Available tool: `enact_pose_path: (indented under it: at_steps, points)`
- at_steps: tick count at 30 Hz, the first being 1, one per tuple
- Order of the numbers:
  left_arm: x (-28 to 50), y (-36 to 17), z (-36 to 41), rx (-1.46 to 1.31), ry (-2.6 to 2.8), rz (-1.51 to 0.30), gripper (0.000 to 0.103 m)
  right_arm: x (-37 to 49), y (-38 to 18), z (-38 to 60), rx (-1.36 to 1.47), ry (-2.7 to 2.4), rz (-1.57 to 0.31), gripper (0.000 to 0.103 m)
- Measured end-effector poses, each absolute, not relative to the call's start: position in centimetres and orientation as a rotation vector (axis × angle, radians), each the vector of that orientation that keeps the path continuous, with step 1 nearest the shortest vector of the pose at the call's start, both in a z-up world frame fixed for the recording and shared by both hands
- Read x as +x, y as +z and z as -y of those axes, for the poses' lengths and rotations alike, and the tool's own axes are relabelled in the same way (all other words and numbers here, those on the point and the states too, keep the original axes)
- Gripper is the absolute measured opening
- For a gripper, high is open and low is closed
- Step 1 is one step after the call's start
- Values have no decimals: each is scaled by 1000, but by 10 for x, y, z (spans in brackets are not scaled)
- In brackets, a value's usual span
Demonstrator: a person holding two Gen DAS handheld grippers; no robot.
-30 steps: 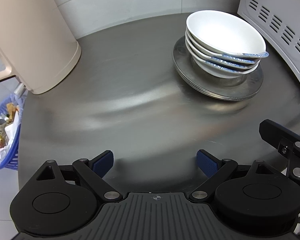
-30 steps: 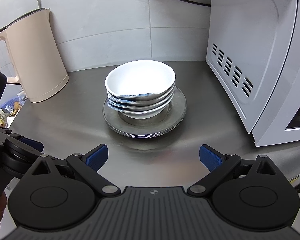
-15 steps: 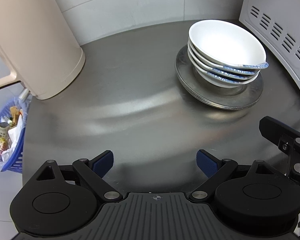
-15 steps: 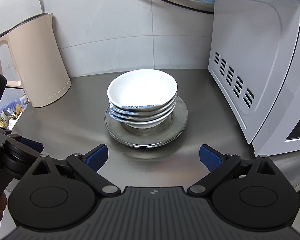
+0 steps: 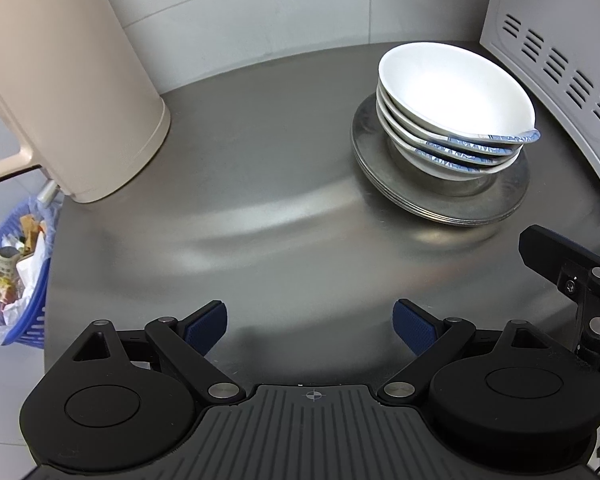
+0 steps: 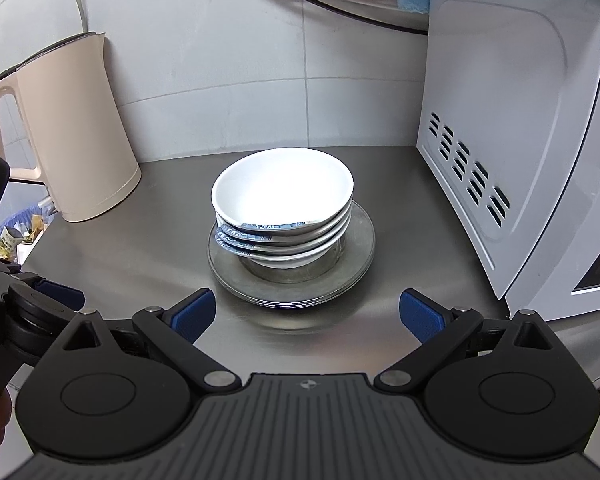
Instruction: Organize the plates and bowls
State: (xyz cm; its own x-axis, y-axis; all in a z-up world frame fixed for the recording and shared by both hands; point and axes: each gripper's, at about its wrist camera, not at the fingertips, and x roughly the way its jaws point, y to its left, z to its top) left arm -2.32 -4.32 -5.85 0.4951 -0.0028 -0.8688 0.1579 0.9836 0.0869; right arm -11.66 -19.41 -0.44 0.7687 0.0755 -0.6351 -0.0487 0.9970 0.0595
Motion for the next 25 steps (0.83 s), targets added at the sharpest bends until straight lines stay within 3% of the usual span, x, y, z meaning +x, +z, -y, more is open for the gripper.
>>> enact_pose_path:
  at_steps: [25]
  points:
    - [-17,-62,44,121,-129,-1063,103,-113,-7,194,44,53,-704,100]
